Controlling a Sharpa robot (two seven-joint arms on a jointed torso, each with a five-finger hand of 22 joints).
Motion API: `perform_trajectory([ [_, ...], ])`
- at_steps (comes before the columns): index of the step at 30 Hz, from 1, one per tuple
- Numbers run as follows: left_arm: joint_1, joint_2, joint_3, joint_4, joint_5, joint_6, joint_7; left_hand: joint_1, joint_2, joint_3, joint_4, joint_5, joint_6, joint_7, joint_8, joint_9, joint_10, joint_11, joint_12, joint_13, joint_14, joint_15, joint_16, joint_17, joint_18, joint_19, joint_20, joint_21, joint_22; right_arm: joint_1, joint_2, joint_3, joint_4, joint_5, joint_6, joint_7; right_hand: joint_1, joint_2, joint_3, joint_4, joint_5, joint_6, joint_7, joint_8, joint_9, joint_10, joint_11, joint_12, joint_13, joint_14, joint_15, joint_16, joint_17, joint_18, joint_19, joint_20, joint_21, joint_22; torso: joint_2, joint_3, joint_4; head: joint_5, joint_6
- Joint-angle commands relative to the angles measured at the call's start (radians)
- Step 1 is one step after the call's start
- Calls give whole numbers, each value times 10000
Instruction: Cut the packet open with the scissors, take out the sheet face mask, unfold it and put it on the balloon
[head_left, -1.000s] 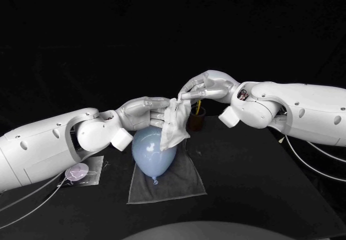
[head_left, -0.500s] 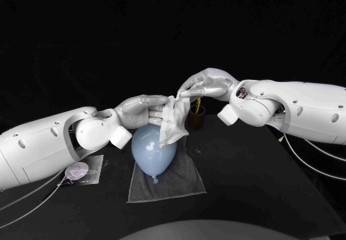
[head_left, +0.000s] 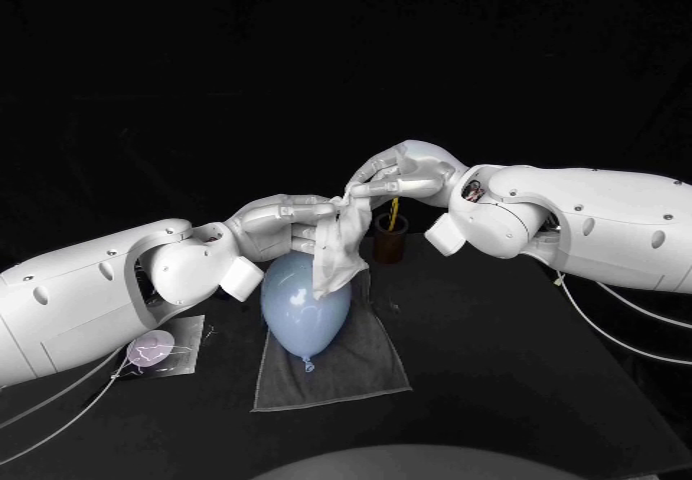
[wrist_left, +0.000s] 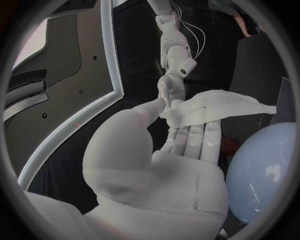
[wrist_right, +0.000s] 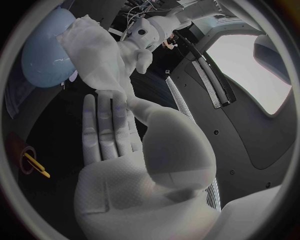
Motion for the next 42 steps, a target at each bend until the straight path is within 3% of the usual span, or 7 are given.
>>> perform_trajectory([
  [1,9,40,9,1,-696,-886,50,20,-144,-281,36,19,63,1033,-45,-169,213,-58,145,26,-53,-27,48,119,158,-56,30,-35,-26,8,37,12,76,123,-268,64,5,68,-11,-55,37,45,-13,68,14,-8,-53,-34,12,62,-6,-33,13,121,-71,-22,50,12,-1,-3,2,-7,60],
  [6,10,81,8,-32,-1125,-1517,107,152,-214,-734,161,12,-99,810,-513,-760,545,-191,326,9,-767,20,-5,311,125,-707,245,-284,-47,8,82,12,147,131,-306,95,-24,71,-22,-50,36,36,-9,66,17,-15,-48,-39,13,65,-1,-37,13,119,-83,-19,60,21,-5,-3,4,1,97],
  [14,10,162,8,-99,-1842,-2120,-160,446,-315,-1785,427,25,-22,1119,-677,-1542,269,65,763,115,-2248,298,1216,1083,110,-2019,655,-202,3,7,323,12,-74,150,-316,105,-23,71,-22,-59,37,34,-11,67,18,-18,-50,-41,14,66,-2,-39,13,120,-87,-19,64,25,-4,-4,-4,-1,151],
  [24,10,403,9,-179,-2879,-2719,-473,1469,19,-3336,700,24,417,947,-305,-2272,-945,-195,5097,2282,-3122,-5,5878,3418,138,-419,84,703,291,6,879,8,-471,146,-494,5,-25,75,-21,-68,37,32,-12,69,20,-19,-52,-42,16,69,-4,-41,13,121,-92,-19,72,32,5,-11,13,-19,256],
  [30,10,503,10,-201,-3224,-2900,-456,1967,205,-3476,713,22,2481,481,-695,-2974,-1158,-594,7299,3385,-2985,-388,7475,3989,138,110,-294,1408,676,3,1095,5,-620,73,-579,-73,-25,75,-21,-68,37,32,-12,69,20,-19,-52,-42,16,69,-4,-41,13,121,-92,-19,72,32,6,-6,11,-8,272],
  [37,12,558,11,-261,-3328,-3371,-339,2486,502,-2851,694,24,4749,-242,-1391,-3532,-637,-1261,8387,3893,-2392,-978,8556,4359,134,570,-800,2380,1291,-2,1209,3,-663,52,-567,-101,-27,79,-20,-73,37,31,-12,70,22,-20,-52,-43,17,70,-4,-42,13,122,-96,-19,76,36,2,2,10,-2,273],
  [42,13,577,11,-335,-3189,-3664,-152,2336,666,-2197,673,-27,6054,-415,-2415,-3973,-388,-1531,9037,4286,-2124,-1300,9247,4616,17,195,-1161,3734,2340,-3,1220,3,-672,47,-546,-119,-37,82,-21,-77,38,24,-9,68,23,-29,-48,-48,17,67,-1,-48,12,121,-107,-17,82,42,0,0,4,-6,263],
])
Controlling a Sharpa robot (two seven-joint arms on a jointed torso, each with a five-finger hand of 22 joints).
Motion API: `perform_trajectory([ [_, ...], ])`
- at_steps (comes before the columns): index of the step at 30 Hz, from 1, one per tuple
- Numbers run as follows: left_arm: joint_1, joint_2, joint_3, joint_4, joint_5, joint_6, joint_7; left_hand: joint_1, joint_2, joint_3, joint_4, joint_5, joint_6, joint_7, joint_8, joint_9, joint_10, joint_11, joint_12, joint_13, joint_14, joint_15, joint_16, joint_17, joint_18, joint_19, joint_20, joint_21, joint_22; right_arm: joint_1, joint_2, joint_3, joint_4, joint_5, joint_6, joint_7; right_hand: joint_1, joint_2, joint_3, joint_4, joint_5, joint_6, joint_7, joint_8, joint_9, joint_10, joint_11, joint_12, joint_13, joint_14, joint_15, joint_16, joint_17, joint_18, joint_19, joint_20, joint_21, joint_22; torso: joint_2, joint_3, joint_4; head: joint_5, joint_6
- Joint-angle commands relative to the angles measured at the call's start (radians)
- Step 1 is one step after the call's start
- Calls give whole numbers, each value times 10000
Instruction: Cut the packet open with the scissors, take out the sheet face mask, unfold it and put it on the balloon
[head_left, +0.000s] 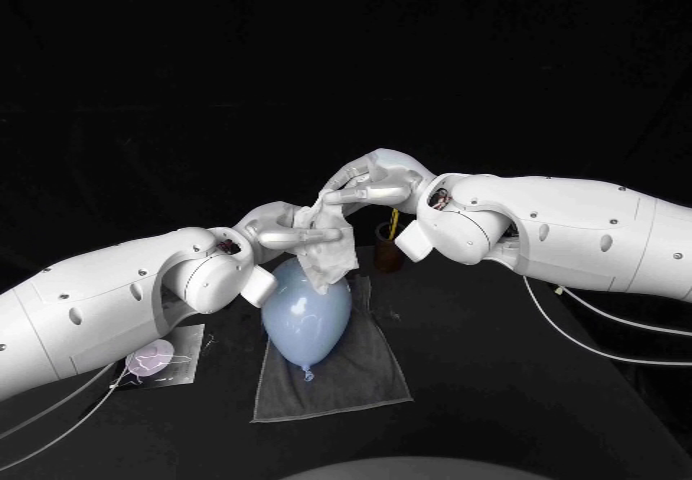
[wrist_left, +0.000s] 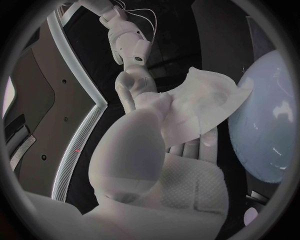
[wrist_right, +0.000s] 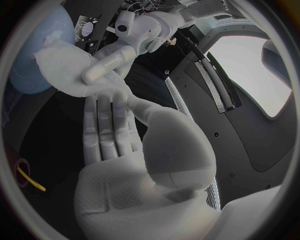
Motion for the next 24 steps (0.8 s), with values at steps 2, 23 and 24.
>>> perform_trajectory([
  [2,15,44,15,-56,15,-555,382,-13,178,471,-155,13,605,-21,-390,-76,79,-103,175,122,45,-124,222,56,-23,-491,-152,950,779,-1,12,4,-20,-36,-19,-54,-2,124,8,-51,59,47,7,66,10,-41,-57,-50,12,65,0,-49,12,184,-74,21,46,18,-5,4,-7,-6,-10],
  [23,13,46,14,-53,712,644,656,-1124,640,2212,-546,17,-414,441,-209,1185,-1457,812,-2653,-1545,-2259,966,-2271,-1592,-540,-4208,839,959,1498,-4,81,-4,-119,-172,-293,27,-117,109,-15,-50,61,-43,36,45,17,-145,-19,-108,6,-23,45,-112,0,176,-207,59,36,35,-1,-3,-5,-24,8],
  [24,13,47,14,-51,750,691,650,-1168,605,2275,-583,19,-472,469,-182,1294,-1328,844,-2998,-1816,-2188,997,-2563,-1834,-471,-4202,944,708,1304,-5,87,-4,-129,-180,-316,38,-119,110,-15,-52,61,-47,37,45,18,-149,-18,-110,6,-27,46,-115,-1,176,-213,60,35,36,-1,-2,-7,-17,8],
])
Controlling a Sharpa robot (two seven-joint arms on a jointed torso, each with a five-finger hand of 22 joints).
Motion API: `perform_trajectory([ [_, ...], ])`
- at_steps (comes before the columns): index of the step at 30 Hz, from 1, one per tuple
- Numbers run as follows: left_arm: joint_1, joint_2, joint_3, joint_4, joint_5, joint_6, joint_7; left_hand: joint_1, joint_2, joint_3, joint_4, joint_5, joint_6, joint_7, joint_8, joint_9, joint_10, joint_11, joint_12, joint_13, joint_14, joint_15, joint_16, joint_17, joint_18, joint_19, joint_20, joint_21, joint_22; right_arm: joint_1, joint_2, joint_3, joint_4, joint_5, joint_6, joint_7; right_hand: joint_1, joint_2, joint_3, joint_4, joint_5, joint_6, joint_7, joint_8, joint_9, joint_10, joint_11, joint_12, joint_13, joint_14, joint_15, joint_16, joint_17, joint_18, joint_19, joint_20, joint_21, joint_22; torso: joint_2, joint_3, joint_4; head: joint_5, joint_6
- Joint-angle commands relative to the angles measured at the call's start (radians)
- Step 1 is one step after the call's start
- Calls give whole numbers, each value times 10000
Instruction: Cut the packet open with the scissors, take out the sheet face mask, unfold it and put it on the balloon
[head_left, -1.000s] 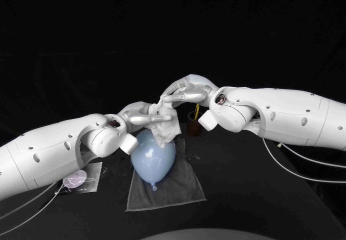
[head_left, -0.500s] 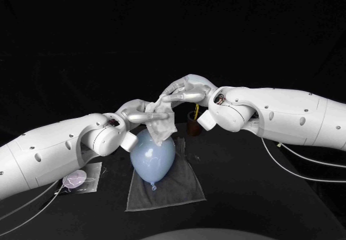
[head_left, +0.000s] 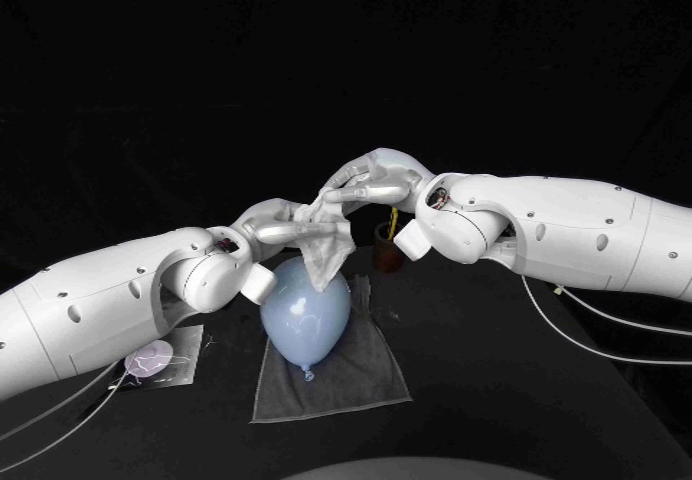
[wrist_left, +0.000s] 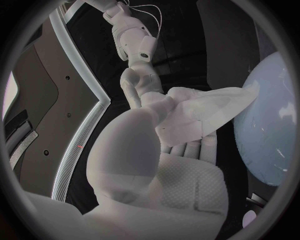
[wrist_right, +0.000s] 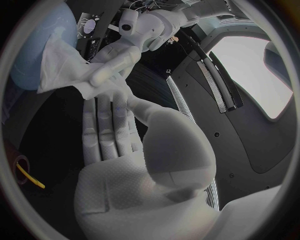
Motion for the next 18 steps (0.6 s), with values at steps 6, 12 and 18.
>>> perform_trajectory([
  [6,15,8,14,50,542,875,209,-307,-175,419,-137,37,-592,212,-414,688,1564,92,-2811,-1961,1793,-7,-2566,-1793,549,938,510,-1483,-1359,-1,39,6,-78,-169,-299,170,-19,55,8,-50,25,3,53,37,23,-78,-16,-57,10,-31,46,-39,0,212,-81,-8,41,0,2,2,0,33,-6],
  [12,15,-35,13,46,682,956,77,-476,-547,505,-151,16,-987,277,-1125,541,1906,250,-4070,-2623,2312,97,-3928,-2315,542,1443,453,-2084,-1959,-2,-2,5,-118,-174,-420,253,-8,68,15,-62,24,5,52,42,27,-71,-19,-53,14,-27,44,-38,2,216,-84,-8,47,5,-4,4,0,71,0],
  [18,16,-89,11,18,777,995,-56,-711,-938,441,-63,15,-1569,253,-1686,340,1678,510,-4730,-2744,2145,332,-4828,-2576,540,1577,561,-2576,-2390,-4,-78,6,-98,-163,-441,289,-1,72,18,-71,24,6,51,45,30,-67,-21,-51,16,-25,42,-37,3,218,-85,-8,51,9,-2,4,-1,98,4],
])
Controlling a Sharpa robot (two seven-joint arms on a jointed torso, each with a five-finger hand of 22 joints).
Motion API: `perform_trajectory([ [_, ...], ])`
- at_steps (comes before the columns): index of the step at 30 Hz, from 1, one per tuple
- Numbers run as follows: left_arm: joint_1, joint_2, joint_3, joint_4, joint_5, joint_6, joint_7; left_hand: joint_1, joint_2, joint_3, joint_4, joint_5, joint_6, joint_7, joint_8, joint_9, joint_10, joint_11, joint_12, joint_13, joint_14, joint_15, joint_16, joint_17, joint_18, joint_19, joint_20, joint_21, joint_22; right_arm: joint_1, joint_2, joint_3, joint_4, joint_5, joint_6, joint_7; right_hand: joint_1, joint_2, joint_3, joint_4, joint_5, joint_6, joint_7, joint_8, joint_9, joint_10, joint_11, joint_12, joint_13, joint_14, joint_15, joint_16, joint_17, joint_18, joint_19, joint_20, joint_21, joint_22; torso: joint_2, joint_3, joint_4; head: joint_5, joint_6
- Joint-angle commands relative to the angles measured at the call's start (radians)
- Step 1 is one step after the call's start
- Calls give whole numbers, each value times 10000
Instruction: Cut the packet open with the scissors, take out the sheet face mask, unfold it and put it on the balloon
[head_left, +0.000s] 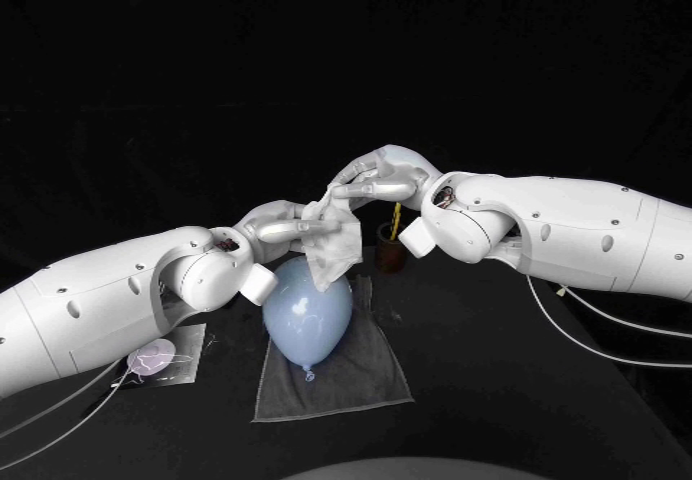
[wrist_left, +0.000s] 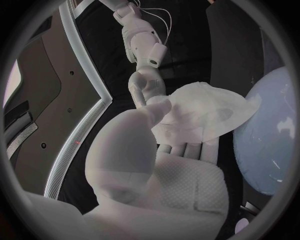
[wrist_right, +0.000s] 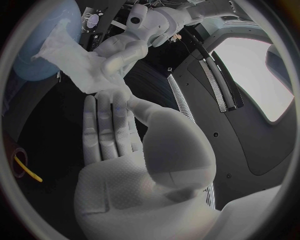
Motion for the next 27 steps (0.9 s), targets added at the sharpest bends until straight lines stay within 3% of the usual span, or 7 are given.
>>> perform_trajectory([
  [1,11,-11,9,-8,249,316,-59,-14,-109,-39,79,-45,-85,12,-103,-34,-24,99,-181,-7,-21,100,-267,-70,62,71,28,-165,-144,0,-38,8,22,-70,-129,182,-2,73,17,-68,31,53,40,48,1,-68,-22,-51,15,-25,42,-37,3,100,-85,-8,51,14,-1,2,-1,23,6],
  [10,12,-33,9,-46,495,635,-243,-486,-225,-584,556,-44,-186,-12,-419,-123,-33,253,-837,-2,-103,279,-1367,-375,76,310,182,-850,-774,-2,-94,9,36,-58,-77,163,3,76,19,-79,31,54,41,52,4,-64,-23,-48,17,-21,40,-36,4,102,-86,-8,57,19,0,-3,-1,50,0],
  [18,12,-35,8,-50,739,957,-310,-1186,-315,-1513,1513,-47,-235,11,-566,-159,215,173,-1130,8,107,238,-1829,-513,81,750,123,-1083,-1076,-3,-100,9,-5,-52,-25,116,2,74,17,-85,30,54,42,55,6,-61,-22,-47,19,-19,40,-36,5,103,-88,-7,62,23,-4,-6,3,78,25],
  [23,12,-34,8,-47,845,1043,-309,-1161,-253,-2002,1991,-45,-199,28,-601,-155,375,131,-1320,12,361,194,-2035,-552,80,954,89,-1250,-1237,-5,-89,9,-24,-37,-1,100,2,74,17,-85,30,54,42,55,6,-61,-22,-47,19,-19,40,-36,5,103,-88,-7,62,23,4,-2,4,79,41],
  [27,12,-28,8,-40,877,1051,-275,-459,-127,-2057,1856,-44,-52,29,-559,-128,618,-54,-1400,25,846,34,-2019,-492,86,1136,25,-1340,-1259,-7,-63,8,-36,-3,38,85,-5,72,12,-87,29,53,44,57,9,-62,-19,-47,21,-18,41,-36,6,104,-90,-5,66,27,4,-2,-2,72,31],
])
